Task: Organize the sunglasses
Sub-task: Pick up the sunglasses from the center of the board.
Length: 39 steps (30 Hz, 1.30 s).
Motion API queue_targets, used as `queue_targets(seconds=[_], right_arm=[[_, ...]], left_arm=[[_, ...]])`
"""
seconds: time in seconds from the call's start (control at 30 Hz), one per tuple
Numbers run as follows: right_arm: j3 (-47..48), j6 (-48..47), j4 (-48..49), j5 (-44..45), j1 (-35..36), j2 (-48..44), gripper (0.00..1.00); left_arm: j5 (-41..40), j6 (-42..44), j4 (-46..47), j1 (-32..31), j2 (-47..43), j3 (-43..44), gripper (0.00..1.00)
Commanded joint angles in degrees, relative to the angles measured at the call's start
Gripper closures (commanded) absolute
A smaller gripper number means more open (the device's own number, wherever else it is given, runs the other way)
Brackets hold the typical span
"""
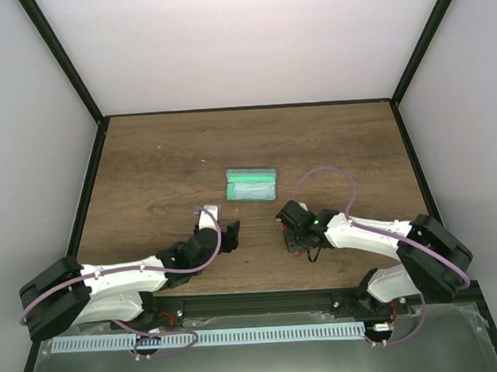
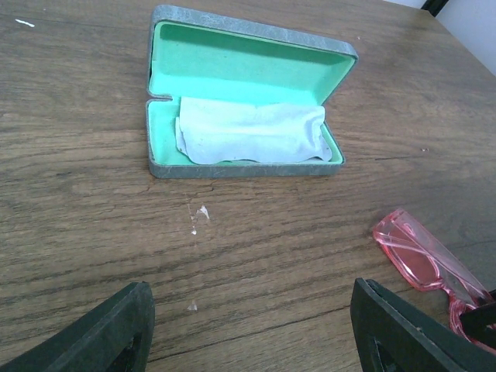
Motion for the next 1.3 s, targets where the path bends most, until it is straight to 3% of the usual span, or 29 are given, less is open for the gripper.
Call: queue_targets(seconds=[0.0, 0.57, 0.73, 0.97, 1.13, 1.27], right_arm=[[0.91, 2.47, -2.26, 3.13, 0.77, -0.26, 0.74], [1.3, 2.87, -1.5, 4.63, 0.73, -1.42, 0.86], [3.1, 2.06, -1.61, 5.73, 0.75, -1.55, 0.86], [8.21, -0.73, -3.52, 6.79, 0.77, 0.57, 0.85], [10.55, -3.11, -3.7, 6.48, 0.54, 1.77, 0.85], [12.21, -3.88, -3.56, 6.34, 0.36, 2.24, 0.85]], left_arm=[[-0.24, 0.0, 0.75, 0.25, -0.97, -0.64, 0.28], [-0.8, -0.27, 0.28, 0.27, 0.59, -0.2, 0.28], [-4.27, -0.72, -7.29, 1.57, 3.72, 4.56, 0.26], [4.61, 9.29, -6.29, 14.46, 3.84, 7.11, 0.01], [10.48, 10.55, -1.74, 24.16, 1.86, 3.26, 0.0], [16.61, 11.71, 5.25, 27.76, 8.73, 4.38, 0.0]])
